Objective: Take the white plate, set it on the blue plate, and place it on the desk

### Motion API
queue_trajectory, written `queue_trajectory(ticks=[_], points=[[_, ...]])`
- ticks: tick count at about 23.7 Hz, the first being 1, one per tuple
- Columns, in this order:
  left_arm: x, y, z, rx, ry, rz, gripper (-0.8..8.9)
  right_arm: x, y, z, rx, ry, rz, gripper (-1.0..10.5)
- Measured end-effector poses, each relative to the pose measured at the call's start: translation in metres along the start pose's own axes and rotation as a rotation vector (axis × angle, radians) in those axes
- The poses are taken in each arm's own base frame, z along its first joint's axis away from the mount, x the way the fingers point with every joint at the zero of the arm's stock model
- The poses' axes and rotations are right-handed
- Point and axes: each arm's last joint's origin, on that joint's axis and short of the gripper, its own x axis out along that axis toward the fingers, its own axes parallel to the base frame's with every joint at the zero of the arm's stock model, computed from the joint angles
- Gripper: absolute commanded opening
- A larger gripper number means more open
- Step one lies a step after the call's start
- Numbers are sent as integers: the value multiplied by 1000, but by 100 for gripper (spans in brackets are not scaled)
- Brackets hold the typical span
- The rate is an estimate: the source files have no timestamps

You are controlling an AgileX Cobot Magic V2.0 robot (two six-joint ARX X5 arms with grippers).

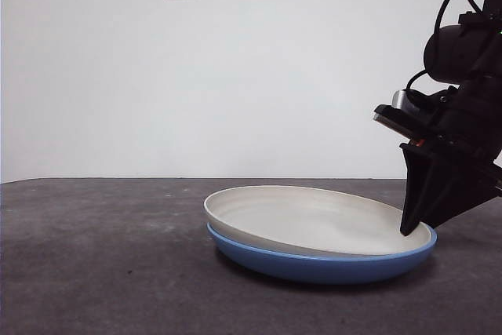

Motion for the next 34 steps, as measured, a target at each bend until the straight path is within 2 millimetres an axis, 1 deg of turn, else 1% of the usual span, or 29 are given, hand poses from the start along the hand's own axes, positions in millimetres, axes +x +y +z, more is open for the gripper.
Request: queue_trajectory(ticks=[6, 12, 19, 24, 29, 34], points=[[0, 0, 0, -1, 0, 0, 595, -2, 3, 3, 18, -3, 24, 9], [0, 0, 0, -2, -1, 0, 595, -10, 21, 17, 7, -43, 72, 9], [0, 0, 2, 3, -17, -3, 595, -2, 38, 13, -4, -32, 71, 9], [0, 0, 2, 3, -18, -3, 595, 1, 45, 13, -2, -48, 78, 9], [0, 0, 2, 3, -18, -3, 594, 4, 47, 13, 20, -53, 66, 9], [0, 0, 2, 5, -25, -4, 594, 17, 43, 12, 43, -15, 37, 9]])
